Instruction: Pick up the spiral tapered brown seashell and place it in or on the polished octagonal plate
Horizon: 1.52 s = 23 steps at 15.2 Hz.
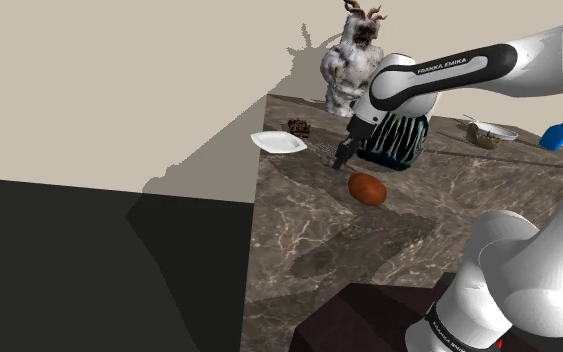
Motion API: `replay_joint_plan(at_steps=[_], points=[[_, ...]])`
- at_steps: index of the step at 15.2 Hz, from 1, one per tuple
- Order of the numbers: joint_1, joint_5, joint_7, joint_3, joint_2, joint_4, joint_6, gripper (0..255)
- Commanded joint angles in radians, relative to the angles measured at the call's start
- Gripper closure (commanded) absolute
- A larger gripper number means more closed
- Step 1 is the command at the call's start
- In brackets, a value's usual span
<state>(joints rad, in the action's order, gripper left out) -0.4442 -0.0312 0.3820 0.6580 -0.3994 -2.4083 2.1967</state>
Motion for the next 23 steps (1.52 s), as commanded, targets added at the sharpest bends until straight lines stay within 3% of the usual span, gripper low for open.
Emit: replay_joint_plan(at_steps=[1,19,23], points=[[0.003,-0.001,0.000,0.003,0.001,0.003,-0.002,255],[0.012,-0.017,-0.057,-0.057,-0.059,0.191,-0.243,255],[-0.053,0.069,-0.033,-0.019,0.107,0.327,-0.230,255]])
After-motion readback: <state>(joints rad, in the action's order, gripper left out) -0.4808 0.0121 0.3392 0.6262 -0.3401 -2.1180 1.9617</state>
